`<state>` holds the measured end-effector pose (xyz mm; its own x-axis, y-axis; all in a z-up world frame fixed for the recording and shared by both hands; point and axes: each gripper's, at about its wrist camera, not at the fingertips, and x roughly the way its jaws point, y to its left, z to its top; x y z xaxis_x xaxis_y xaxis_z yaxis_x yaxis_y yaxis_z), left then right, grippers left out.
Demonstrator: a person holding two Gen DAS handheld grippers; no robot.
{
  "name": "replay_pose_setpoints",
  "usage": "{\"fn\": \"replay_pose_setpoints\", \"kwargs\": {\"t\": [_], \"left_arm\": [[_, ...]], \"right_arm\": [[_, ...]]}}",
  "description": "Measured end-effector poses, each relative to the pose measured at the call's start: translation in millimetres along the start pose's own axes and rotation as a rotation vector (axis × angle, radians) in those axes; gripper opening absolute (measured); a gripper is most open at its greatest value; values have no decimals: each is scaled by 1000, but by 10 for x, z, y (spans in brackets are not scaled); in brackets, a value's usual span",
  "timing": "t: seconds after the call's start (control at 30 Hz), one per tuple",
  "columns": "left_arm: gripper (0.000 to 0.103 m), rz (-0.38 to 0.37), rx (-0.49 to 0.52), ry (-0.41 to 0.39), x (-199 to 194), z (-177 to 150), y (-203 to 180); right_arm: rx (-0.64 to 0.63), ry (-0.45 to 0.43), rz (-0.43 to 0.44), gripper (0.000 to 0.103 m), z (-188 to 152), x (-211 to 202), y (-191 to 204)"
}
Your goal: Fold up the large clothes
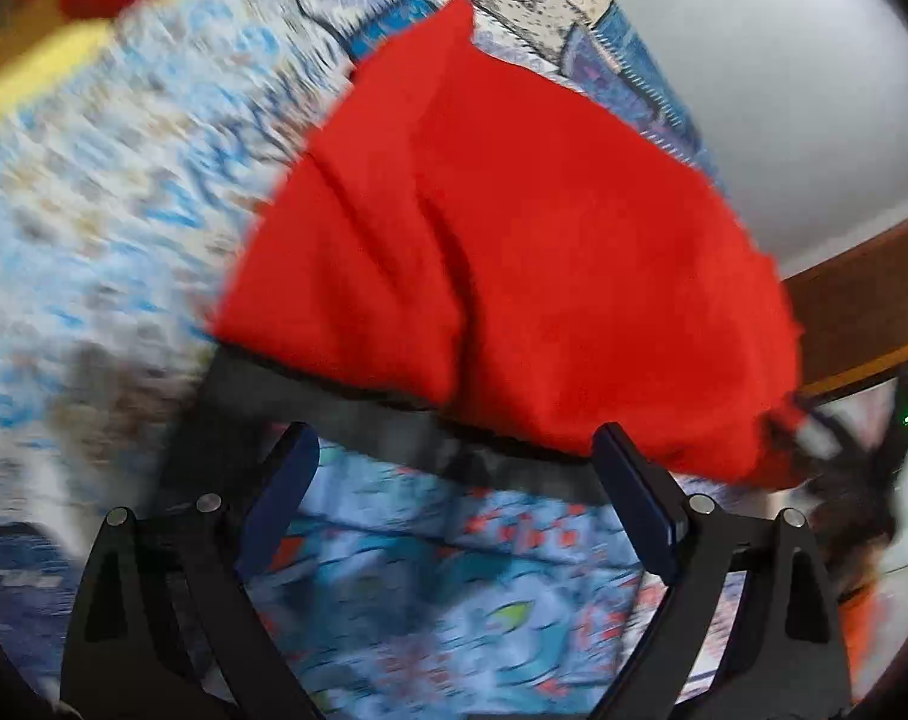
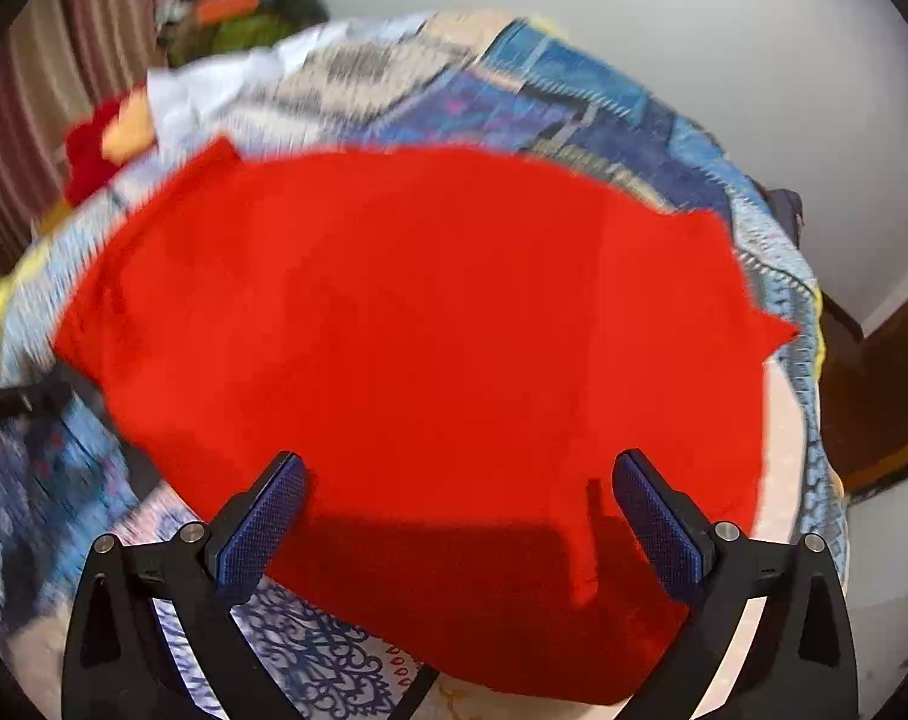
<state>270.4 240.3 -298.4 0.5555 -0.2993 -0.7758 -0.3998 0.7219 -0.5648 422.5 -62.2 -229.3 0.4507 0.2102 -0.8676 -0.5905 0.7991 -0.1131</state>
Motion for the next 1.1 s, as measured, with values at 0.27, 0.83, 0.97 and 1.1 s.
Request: {"fn": "replay_pose_setpoints", "kwargs": {"t": [0.27,0.83,0.97,1.1], "left_arm": [[84,-116,-127,-57,344,367,106],[5,137,108,-298,-72,735,-583],[5,153,151,-350,-319,754,-723],[5,207,170,-334,-339,749,-717]], "right_arm": [[52,71,112,102,-162,207,-166],[56,-16,153,103,314,-55,42],[6,-24,173,103,556,61,391],[-68,90,195,103,613,485,805]]}}
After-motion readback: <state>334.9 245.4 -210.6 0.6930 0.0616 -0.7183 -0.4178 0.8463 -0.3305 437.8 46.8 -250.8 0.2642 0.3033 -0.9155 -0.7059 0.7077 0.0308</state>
